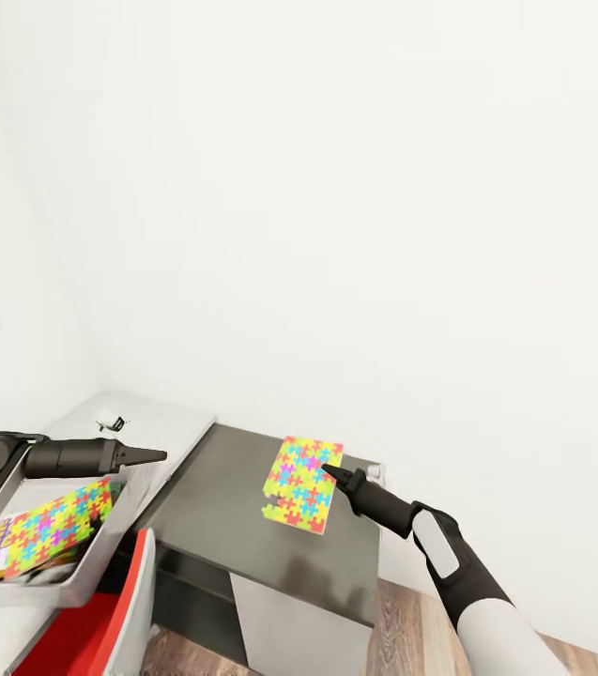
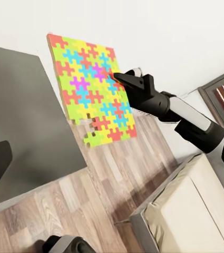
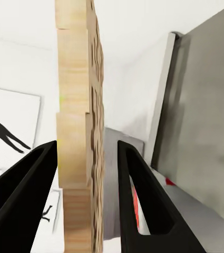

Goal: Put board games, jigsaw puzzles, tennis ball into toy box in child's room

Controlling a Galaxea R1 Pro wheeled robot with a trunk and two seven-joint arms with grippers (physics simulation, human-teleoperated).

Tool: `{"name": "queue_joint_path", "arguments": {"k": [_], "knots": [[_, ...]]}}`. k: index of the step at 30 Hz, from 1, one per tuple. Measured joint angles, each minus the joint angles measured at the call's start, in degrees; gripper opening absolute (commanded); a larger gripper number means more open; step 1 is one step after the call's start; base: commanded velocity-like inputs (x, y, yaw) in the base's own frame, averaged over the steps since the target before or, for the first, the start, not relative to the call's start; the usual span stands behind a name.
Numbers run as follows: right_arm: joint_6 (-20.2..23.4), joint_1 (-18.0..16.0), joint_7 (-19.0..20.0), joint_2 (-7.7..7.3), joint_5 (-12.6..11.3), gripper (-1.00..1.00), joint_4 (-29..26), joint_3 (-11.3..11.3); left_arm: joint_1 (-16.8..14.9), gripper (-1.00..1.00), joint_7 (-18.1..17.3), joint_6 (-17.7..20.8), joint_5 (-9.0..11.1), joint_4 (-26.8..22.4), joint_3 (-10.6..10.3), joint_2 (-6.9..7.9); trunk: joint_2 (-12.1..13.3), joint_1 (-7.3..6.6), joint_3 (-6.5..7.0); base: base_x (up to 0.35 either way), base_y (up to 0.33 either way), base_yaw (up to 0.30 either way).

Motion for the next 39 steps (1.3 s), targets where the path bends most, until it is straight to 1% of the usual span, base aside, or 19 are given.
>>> {"name": "queue_joint_path", "arguments": {"k": [25, 29, 39], "knots": [[-0.04, 0.0, 0.24, 0.09, 0.21, -1.0, -0.56, 0.25, 0.0, 1.0, -0.18, -0.16, 0.0, 0.0, 0.02, 0.0, 0.0, 0.0, 0.0, 0.0, 0.0, 0.288], [0.01, 0.01, 0.34, 0.09, 0.12, -1.0, -0.6, 0.14, -0.01, 1.0, -0.18, -0.16, 0.0, 0.01, 0.01, -0.01, 0.0, 0.0, 0.0, 0.0, 0.0, 0.125], [-0.33, 0.01, 0.55, 0.09, 0.15, -1.0, -0.54, 0.03, -0.02, 1.0, -0.18, -0.07, 0.0, 0.02, 0.01, -0.01, 0.0, 0.0, 0.0, 0.0, 0.0, 0.012]]}}
